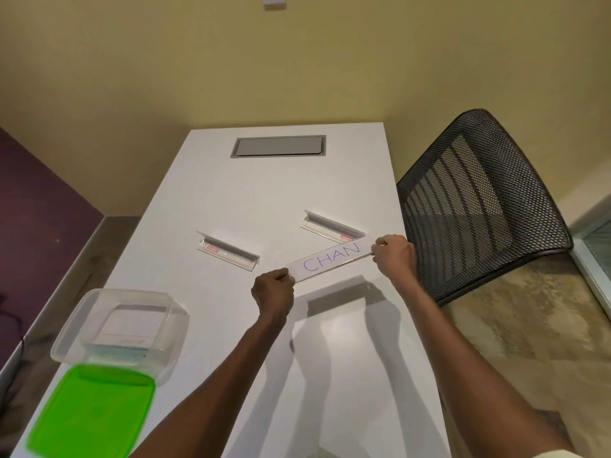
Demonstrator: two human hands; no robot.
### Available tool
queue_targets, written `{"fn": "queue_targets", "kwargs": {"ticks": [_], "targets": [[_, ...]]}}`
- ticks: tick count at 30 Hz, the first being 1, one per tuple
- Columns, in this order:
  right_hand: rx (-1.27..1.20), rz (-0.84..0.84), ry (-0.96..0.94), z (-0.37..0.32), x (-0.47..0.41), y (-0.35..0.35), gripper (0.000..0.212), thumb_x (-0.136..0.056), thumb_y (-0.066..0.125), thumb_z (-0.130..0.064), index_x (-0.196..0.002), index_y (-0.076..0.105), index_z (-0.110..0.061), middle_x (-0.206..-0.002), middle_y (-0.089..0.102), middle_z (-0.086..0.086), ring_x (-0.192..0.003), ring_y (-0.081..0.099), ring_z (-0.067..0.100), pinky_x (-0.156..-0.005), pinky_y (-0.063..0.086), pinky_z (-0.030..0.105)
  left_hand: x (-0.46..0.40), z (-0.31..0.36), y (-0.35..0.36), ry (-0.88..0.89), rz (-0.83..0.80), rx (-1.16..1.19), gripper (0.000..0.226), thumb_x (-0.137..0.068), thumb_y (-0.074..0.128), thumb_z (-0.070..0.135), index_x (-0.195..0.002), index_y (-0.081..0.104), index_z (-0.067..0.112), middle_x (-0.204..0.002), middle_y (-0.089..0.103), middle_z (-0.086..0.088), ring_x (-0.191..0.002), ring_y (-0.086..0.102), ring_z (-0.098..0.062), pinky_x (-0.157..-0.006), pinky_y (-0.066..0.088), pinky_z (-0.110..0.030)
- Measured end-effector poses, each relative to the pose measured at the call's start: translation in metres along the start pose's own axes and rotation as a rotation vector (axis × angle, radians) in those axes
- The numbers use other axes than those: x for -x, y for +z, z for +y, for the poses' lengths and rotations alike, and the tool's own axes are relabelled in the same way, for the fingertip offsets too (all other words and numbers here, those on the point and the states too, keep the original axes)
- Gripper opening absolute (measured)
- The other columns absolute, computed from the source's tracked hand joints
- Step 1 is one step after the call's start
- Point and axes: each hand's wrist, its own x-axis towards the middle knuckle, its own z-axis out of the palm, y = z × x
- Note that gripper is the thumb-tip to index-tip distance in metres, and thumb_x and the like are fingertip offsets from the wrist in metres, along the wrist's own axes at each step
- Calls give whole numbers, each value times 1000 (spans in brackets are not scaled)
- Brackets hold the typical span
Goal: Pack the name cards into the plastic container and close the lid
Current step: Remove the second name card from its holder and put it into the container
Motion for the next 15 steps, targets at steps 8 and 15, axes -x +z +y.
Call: {"fn": "queue_targets", "kwargs": {"ticks": [8,15], "targets": [[-15,-4,38,16,13,10,25,-83,66,-8,-107,72,-7,-110,71,12,-100,66,29,-81,52,29,0,-1,-5,53,34,-73,20,-75,68,-1,-83,75,16,-67,60,1,-63,52,-18,-62,43,-16],[-80,-32,106,34,12,19,23,-76,73,0,-99,74,-3,-105,73,11,-100,66,25,-77,43,19,-10,-8,-3,43,67,-127,25,-76,68,-4,-97,72,9,-77,72,0,-75,70,-16,-66,47,-16]]}}
